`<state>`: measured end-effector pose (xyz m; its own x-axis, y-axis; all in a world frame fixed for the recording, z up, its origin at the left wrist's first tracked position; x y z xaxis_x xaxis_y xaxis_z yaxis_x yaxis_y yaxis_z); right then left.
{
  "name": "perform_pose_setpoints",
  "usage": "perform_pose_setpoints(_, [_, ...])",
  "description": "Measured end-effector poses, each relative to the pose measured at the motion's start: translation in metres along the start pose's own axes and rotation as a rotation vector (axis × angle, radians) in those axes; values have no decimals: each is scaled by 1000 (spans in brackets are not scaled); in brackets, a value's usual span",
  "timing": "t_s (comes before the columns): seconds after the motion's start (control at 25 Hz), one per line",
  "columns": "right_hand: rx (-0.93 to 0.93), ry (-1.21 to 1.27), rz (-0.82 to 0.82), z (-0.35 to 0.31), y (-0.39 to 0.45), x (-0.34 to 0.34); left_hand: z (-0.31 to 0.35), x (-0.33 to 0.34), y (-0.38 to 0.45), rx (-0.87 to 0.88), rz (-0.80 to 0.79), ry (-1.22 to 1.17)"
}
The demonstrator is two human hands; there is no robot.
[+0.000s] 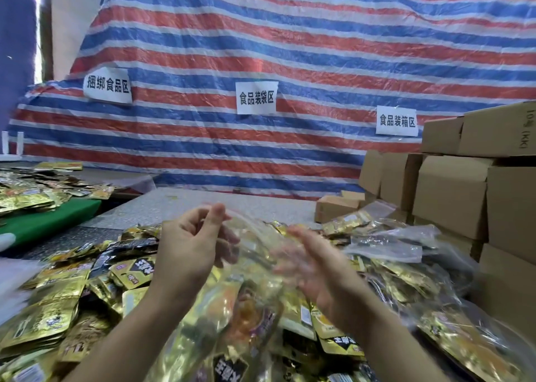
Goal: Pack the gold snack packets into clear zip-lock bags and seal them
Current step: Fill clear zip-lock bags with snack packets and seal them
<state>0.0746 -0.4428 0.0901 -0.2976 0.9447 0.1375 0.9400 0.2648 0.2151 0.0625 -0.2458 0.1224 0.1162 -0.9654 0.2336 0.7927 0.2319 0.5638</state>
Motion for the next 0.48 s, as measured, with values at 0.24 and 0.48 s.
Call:
perform_pose_setpoints(0.24, [-15, -199, -13, 35, 7, -10, -30, -18, 1, -71, -5, -35])
perform_pose_setpoints(0.48, [22, -223, 140, 49, 16, -7, -38, -30, 5, -158, 29, -131])
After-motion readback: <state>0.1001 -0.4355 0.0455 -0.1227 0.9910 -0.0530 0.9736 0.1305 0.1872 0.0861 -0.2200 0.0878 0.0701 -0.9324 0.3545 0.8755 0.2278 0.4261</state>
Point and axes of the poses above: each hand's wrist, its own y-axis towards the middle knuckle, its own x-axis out of the palm, z = x × y, the point moved 8 cm from there along y, towards the middle knuckle, and after that the axes turned 4 degrees about x, right-handed, at the moved point
